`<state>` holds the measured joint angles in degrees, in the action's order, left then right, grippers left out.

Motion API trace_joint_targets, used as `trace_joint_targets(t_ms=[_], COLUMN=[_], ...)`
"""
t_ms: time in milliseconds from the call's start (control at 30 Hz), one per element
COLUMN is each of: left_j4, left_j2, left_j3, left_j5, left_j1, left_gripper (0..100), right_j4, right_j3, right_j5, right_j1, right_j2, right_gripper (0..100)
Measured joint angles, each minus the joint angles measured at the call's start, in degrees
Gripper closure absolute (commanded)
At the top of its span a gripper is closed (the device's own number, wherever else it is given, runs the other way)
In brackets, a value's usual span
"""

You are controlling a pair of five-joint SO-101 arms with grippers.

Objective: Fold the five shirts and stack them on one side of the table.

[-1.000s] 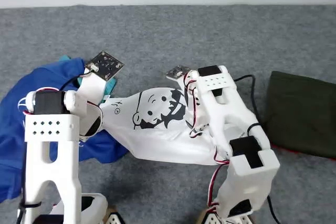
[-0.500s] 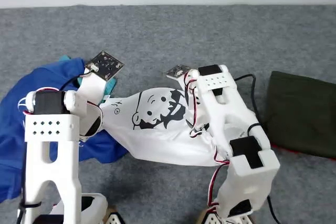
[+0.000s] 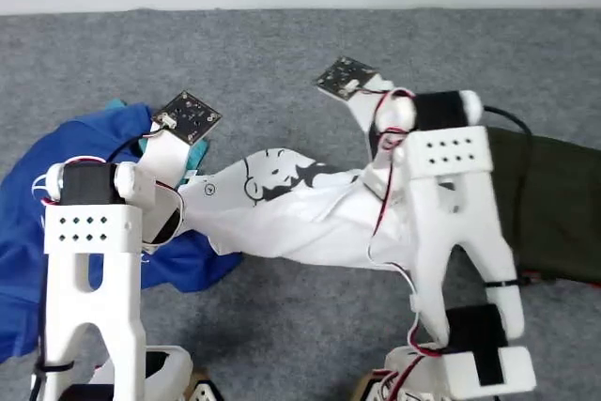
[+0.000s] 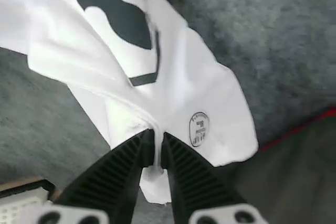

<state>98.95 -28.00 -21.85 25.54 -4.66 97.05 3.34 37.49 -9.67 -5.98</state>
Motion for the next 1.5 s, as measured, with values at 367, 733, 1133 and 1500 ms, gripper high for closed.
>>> trace_joint_targets(t_ms=[367, 733, 1133, 1500], left_j4=[-1.32, -1.49, -2.02, -17.05], left_j2=[0.0, 0.0, 0.0, -0.09], left_j3=[0.0, 0.0, 23.03, 48.44], left_j5=[1.05, 1.32, -0.88, -0.97], left_j1=[-0.18, -2.46, 0.62, 4.31], left_gripper=[99, 99, 99, 99], right_j4=[-6.07, 1.05, -1.67, -18.02], right_j3=[5.89, 23.38, 35.78, 46.59], right_j5=[4.57, 8.7, 8.7, 11.87], right_j1=[11.25, 16.09, 15.21, 16.88], right_j2=[0.62, 0.62, -6.77, -18.37], right_gripper=[98.8, 98.8, 98.8, 98.8])
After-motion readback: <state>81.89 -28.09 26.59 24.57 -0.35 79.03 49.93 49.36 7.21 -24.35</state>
